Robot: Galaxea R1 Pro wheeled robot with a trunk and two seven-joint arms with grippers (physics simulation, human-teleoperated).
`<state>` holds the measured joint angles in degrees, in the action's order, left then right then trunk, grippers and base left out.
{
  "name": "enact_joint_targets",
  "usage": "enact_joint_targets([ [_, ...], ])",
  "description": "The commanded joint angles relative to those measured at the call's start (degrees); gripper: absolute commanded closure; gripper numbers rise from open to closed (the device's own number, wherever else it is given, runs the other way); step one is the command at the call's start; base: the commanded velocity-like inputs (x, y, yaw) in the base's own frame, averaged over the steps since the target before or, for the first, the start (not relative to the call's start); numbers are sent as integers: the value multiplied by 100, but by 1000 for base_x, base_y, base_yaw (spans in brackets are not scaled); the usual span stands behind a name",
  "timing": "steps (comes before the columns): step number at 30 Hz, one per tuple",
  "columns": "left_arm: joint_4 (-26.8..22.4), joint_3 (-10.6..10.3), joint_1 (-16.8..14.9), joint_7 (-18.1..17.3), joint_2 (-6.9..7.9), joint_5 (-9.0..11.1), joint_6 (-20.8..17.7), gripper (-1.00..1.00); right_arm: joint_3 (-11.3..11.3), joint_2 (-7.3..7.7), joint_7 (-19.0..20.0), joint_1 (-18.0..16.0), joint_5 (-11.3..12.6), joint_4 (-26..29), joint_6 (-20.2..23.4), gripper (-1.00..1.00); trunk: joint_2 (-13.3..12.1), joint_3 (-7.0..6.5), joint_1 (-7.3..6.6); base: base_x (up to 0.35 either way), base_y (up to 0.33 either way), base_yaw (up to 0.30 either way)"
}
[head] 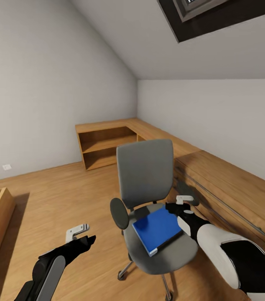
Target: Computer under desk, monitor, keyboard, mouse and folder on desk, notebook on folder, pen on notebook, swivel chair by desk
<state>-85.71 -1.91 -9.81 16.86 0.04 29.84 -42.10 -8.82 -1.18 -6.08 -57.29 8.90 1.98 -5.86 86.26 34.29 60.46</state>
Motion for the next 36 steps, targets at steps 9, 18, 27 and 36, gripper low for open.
enact_joint_targets([
  [9,2,5,-4,63,4,57,-18,-100,-58,-17,-8,6,44,-30,-130,-100,3,6,3,245,169,0],
  [18,-249,348,-4,73,-6,64,-27,-100,-59,-21,-7,7,33,-39,-152,-100,163,77,90,44,33,0],
  [27,-328,676,-4,72,-20,66,-35,-100,-57,-14,-15,7,25,-36,-304,-100,524,239,288,2,2,0],
  [36,-324,699,-4,72,-22,66,-35,-100,-57,-14,-49,16,29,-39,-710,-100,885,401,486,0,0,0],
])
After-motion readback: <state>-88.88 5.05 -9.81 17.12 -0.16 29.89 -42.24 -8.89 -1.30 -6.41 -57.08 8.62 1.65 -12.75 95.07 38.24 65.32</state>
